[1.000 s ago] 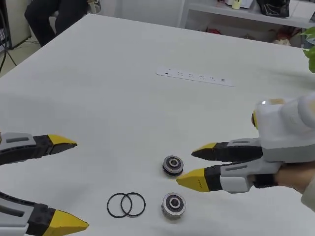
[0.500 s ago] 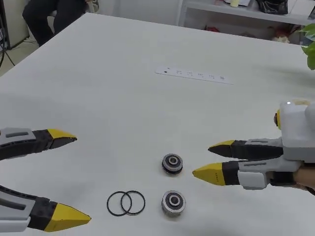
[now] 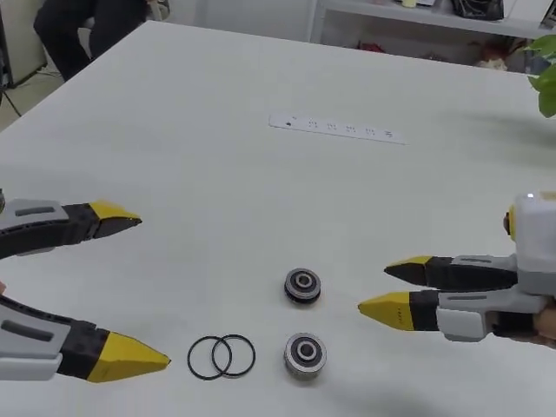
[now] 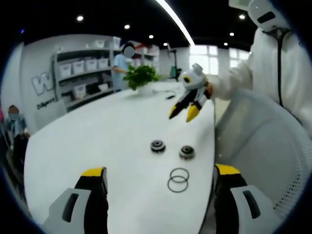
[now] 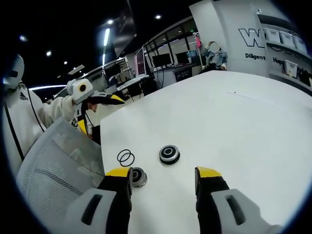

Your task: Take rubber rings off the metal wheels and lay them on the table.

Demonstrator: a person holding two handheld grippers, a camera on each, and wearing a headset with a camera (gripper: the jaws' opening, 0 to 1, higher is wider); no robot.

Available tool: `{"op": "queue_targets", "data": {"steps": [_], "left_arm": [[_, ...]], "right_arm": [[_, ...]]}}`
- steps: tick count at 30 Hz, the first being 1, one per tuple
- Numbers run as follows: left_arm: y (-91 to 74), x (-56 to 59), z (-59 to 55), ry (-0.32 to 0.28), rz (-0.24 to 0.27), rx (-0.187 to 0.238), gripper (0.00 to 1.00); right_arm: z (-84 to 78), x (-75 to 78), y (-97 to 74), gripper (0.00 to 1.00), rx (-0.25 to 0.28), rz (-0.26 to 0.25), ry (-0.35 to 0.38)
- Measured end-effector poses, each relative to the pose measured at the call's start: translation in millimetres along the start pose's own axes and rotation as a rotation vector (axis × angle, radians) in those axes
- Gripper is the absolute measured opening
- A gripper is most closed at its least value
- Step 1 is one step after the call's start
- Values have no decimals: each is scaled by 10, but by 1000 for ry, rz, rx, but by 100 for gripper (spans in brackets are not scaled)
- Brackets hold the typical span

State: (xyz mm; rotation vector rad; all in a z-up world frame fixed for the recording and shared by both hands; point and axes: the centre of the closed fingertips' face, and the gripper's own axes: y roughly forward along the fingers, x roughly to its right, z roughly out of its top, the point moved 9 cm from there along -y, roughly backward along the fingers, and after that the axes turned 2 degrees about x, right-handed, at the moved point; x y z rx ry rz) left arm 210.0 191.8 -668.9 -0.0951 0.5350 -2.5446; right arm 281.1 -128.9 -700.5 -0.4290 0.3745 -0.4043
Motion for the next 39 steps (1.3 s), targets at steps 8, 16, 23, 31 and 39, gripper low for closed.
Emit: {"op": "queue_targets", "data": {"steps": [8, 16, 23, 31, 39], "left_arm": [[99, -87, 229, 34, -15, 33, 92], [230, -163, 394, 87, -44, 47, 90], [345, -185, 448, 122, -75, 38, 89], [505, -219, 484, 148, -109, 36, 87], [645, -328, 491, 158, -120, 52, 85]], "right_arm": [[-51, 14, -8, 48, 0, -4, 9], [-93, 7, 14, 47, -1, 4, 20], [-112, 13, 25, 47, 1, 7, 27], [-129, 24, 26, 47, -1, 7, 30], [-131, 28, 27, 47, 8, 12, 34]]}}
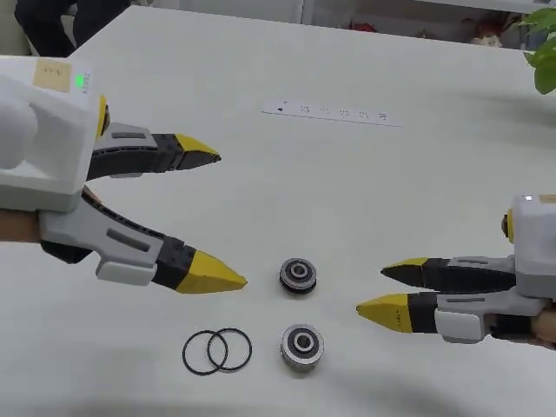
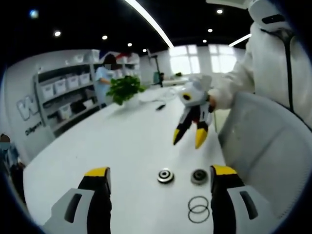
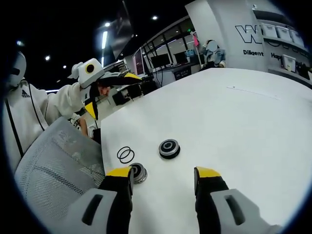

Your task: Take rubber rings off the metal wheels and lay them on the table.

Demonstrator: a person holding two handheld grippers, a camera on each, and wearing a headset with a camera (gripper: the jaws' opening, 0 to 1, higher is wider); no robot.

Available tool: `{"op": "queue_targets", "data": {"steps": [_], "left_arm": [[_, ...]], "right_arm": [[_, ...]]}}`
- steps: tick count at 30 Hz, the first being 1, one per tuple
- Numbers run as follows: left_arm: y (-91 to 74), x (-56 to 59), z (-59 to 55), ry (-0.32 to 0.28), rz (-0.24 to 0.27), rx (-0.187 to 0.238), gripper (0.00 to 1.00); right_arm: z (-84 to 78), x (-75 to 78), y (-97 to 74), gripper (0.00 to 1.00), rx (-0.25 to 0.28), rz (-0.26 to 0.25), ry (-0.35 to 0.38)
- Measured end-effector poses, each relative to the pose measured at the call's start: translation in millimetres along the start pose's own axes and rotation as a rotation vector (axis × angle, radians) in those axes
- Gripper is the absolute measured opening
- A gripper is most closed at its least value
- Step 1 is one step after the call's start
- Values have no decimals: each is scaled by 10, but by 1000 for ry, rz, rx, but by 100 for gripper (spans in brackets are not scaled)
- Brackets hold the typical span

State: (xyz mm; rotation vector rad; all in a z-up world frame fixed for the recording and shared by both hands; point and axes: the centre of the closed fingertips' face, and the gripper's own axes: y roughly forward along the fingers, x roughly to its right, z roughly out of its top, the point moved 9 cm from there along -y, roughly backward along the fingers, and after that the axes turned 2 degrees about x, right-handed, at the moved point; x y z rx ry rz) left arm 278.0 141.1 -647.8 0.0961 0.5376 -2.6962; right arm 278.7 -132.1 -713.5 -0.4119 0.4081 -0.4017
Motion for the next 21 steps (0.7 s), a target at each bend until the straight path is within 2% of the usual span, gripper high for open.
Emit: {"op": "queue_targets", "data": {"steps": [15, 18, 21], "left_arm": [[340, -90, -60, 10, -47, 5, 79], [425, -71, -76, 6, -62, 0, 77], [497, -63, -67, 5, -71, 16, 75]], "right_arm": [[-20, 29, 30, 46, -13, 12, -8], [-22, 36, 32, 46, -13, 14, -9], [-19, 46, 31, 45, -8, 14, -9]]}}
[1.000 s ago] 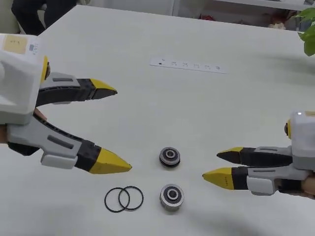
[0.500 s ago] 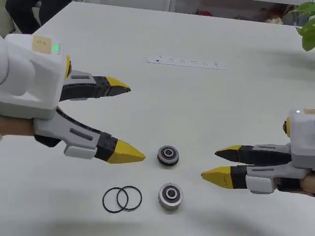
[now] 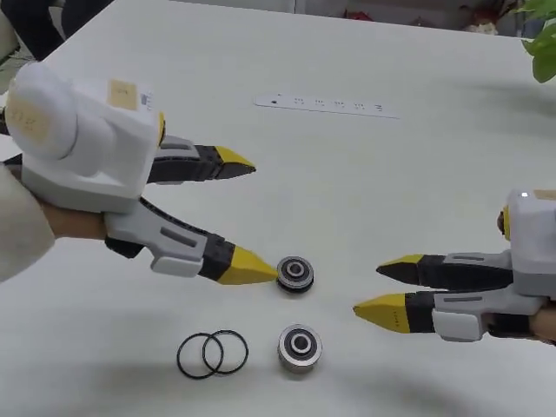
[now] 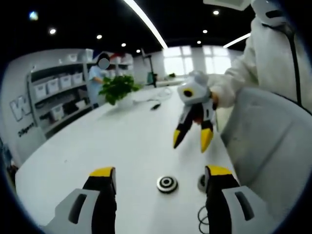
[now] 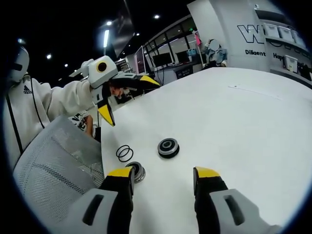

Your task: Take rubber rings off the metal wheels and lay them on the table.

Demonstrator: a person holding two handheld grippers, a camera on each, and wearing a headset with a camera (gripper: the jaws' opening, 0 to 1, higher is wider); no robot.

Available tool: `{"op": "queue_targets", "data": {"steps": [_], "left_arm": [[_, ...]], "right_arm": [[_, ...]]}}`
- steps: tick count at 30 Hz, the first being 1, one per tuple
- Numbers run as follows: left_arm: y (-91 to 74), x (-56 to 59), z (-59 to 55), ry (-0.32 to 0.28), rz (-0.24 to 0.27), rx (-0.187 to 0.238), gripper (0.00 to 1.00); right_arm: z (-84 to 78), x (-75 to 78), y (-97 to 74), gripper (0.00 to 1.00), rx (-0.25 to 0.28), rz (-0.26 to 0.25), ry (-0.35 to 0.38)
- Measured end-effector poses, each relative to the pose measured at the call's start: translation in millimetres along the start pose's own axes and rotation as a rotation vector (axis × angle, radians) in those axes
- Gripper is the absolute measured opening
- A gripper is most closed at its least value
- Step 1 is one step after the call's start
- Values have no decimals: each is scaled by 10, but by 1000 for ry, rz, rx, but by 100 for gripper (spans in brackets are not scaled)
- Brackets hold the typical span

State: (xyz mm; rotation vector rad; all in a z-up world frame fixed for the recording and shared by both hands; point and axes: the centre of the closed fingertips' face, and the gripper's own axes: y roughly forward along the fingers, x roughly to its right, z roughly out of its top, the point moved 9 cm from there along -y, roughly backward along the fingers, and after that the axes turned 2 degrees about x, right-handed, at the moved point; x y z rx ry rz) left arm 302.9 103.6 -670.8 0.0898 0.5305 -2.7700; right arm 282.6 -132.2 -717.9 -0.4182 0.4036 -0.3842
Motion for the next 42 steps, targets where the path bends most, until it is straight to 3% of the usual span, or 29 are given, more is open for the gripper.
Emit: {"op": "queue_targets", "data": {"steps": [14, 29, 42], "left_arm": [[229, -78, -159, -19, -5, 8, 58], [441, 5, -341, -17, -65, -41, 42], [560, 0, -474, -30, -86, -72, 29]], "right_arm": [[-7, 46, 14, 44, 0, 1, 5], [-15, 65, 79, 42, -9, 15, 2], [-26, 91, 98, 42, -16, 14, 0]]}}
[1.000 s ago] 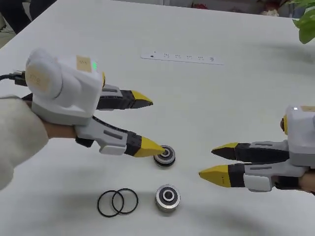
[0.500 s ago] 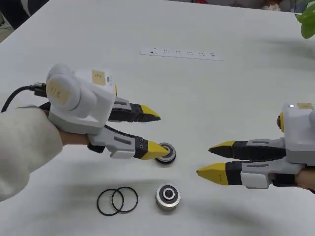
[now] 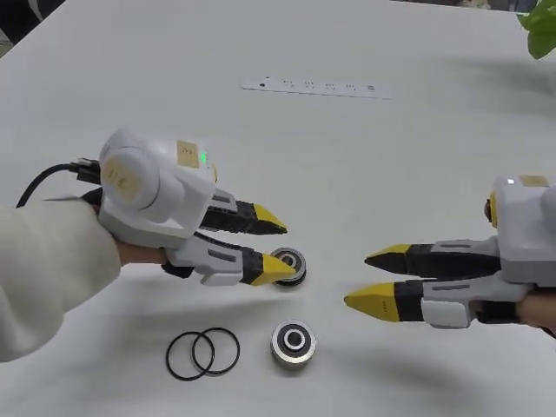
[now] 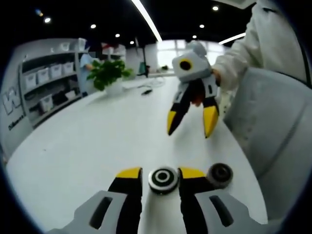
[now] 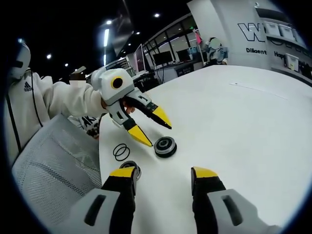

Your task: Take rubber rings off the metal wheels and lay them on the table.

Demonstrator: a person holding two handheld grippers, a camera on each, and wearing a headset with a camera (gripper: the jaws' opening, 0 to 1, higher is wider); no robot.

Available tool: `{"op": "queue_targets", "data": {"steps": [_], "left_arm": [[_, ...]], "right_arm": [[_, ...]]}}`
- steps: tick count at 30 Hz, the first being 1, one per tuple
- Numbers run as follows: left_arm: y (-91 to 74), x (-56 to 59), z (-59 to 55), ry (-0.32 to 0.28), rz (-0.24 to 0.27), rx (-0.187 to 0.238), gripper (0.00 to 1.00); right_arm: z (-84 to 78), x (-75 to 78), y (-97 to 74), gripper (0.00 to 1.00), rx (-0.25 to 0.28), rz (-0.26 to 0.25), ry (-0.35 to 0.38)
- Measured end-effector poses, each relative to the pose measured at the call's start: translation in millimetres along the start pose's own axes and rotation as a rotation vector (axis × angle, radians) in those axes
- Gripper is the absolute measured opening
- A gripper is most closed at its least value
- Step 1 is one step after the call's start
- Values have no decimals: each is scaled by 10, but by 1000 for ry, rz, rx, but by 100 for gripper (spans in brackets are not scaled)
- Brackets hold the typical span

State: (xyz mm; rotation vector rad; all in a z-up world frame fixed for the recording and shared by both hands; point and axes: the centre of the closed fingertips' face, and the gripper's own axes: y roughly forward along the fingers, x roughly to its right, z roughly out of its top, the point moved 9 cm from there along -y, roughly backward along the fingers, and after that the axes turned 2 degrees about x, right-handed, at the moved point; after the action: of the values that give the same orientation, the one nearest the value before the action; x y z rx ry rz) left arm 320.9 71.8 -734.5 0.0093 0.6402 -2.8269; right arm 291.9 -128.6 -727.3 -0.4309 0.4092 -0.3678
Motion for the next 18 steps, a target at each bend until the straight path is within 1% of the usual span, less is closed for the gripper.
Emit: {"op": "queue_targets", "data": {"steps": [3, 7, 13, 16, 18], "left_arm": [[27, 3, -23, -3, -6, -6, 25], [48, 10, -55, -13, -13, -17, 24], [62, 5, -77, -21, -12, -18, 21], [64, 1, -95, -27, -12, -20, 16], [66, 6, -107, -35, -14, -22, 16]], "right_arm": [[6, 0, 25, 41, -6, 6, -9], [19, 1, 58, 41, -12, 14, -20], [36, 14, 92, 40, -19, 25, -32], [44, 31, 109, 40, -21, 27, -37], [48, 38, 119, 39, -23, 28, -39]]}}
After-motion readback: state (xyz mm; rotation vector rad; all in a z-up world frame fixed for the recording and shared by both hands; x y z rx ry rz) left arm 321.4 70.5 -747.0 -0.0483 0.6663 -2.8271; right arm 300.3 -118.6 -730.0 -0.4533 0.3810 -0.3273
